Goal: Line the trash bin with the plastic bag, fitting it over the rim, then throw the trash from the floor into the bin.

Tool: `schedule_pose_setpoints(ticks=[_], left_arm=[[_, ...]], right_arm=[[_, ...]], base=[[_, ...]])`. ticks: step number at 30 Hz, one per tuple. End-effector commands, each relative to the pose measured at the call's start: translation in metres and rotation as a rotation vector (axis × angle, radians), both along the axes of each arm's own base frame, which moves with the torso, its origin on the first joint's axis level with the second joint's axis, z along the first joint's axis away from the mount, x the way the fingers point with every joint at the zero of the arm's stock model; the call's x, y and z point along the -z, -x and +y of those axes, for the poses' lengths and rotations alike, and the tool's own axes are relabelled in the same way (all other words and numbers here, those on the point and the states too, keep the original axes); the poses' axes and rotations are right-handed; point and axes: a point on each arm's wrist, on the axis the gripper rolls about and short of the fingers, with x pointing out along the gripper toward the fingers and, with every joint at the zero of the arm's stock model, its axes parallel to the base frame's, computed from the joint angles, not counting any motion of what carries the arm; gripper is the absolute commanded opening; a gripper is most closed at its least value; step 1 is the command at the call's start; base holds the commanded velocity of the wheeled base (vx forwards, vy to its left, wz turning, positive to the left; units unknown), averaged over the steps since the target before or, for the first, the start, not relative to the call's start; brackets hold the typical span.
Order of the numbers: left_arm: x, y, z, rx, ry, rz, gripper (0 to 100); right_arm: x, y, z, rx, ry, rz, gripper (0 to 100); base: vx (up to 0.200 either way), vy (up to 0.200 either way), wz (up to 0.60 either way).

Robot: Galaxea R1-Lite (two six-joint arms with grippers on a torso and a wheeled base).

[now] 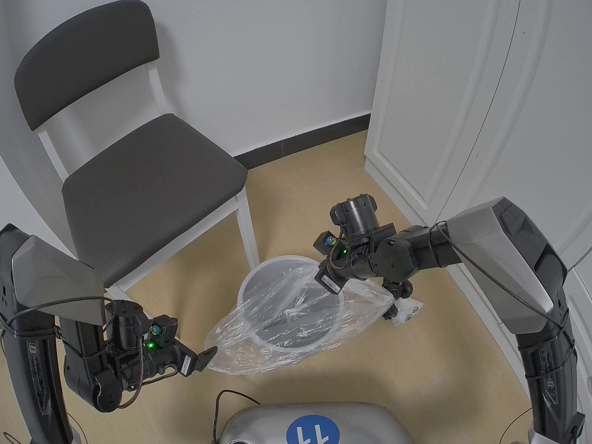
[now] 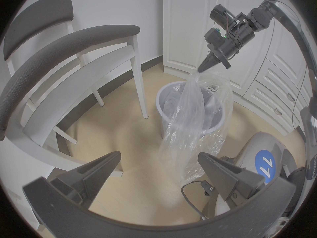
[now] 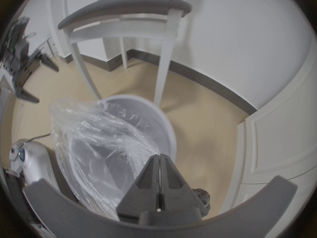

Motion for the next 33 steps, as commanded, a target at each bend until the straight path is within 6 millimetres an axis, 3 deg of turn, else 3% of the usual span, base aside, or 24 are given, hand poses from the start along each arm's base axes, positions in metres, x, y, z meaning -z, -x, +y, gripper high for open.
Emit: schedule_pose_setpoints(ticks=[1,5,7,14,20,25,26,33], left_arm=[[-0.001,-0.001,0.000,0.000,0.002,-0.008,100],[-0.001,-0.002,0.000,-0.005,0.002,-0.011,100],[-0.002,-0.003,-0.001,-0.001,0.002,-0.014,100],[-0.016,-0.001,-0.004,0.011,0.016,-0.068,100],[-0.033,-0.001,-0.004,0.010,0.034,-0.129,100],[-0.045,-0.002,-0.006,0.011,0.051,-0.178,100],[-0.048,-0.002,-0.008,0.018,0.058,-0.193,100],[-0.058,-0.002,-0.019,0.040,0.104,-0.223,100]], right_arm=[[-0.007,-0.013,0.001,0.043,-0.063,-0.032,0],[-0.010,-0.027,0.010,0.103,-0.162,-0.056,0],[0.007,-0.034,0.015,0.170,-0.205,-0.035,0],[0.029,-0.045,0.026,0.197,-0.364,-0.133,0],[0.022,-0.044,0.041,0.205,-0.562,-0.232,0],[0.026,-0.041,0.048,0.195,-0.586,-0.242,0],[0.028,-0.040,0.050,0.191,-0.591,-0.241,100],[0.017,-0.037,0.054,0.188,-0.646,-0.287,100]], base=[[0.000,0.000,0.00],[0.000,0.000,0.00],[0.000,0.000,0.00],[0.000,0.000,0.00],[0.000,0.000,0.00],[0.000,0.000,0.00],[0.000,0.000,0.00],[0.000,0.000,0.00]])
